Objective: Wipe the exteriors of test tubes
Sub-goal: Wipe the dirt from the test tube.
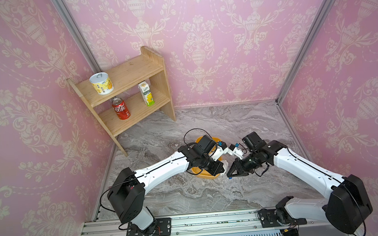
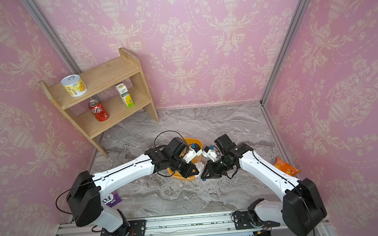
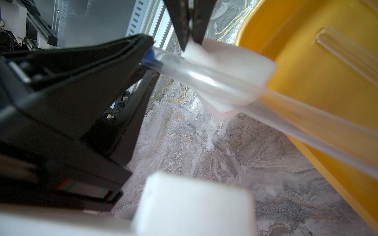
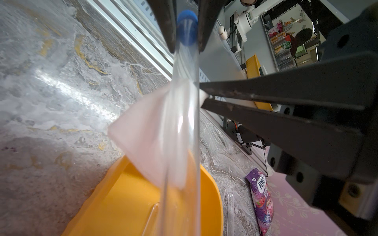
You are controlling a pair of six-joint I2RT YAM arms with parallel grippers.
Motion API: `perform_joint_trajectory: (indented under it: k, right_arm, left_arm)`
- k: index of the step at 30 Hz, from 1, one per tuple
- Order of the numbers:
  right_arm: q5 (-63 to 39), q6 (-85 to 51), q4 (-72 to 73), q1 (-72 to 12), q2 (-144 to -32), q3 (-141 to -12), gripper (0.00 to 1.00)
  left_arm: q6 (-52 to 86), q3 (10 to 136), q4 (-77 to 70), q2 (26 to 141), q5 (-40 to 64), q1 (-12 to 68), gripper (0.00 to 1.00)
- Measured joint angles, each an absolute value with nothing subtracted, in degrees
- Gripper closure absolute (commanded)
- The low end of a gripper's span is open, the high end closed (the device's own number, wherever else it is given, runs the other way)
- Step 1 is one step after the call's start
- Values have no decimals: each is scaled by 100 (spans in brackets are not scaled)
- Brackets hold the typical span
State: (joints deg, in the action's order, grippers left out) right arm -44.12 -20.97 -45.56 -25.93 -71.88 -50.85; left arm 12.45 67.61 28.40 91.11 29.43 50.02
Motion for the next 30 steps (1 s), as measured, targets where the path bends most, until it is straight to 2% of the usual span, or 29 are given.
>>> perform_joint_trajectory:
  k: [13,30]
  right_arm:
    - [-4394,-2097,-4578,-2593,-7185,-5085,93]
    - [-4351,-2097,-4580,-2593,-7175,-5085,93]
  left_arm:
    - [1243,6755,2768,9083,2617,4960,97]
    - [1184,7157,2587,9413,2491,4512,97]
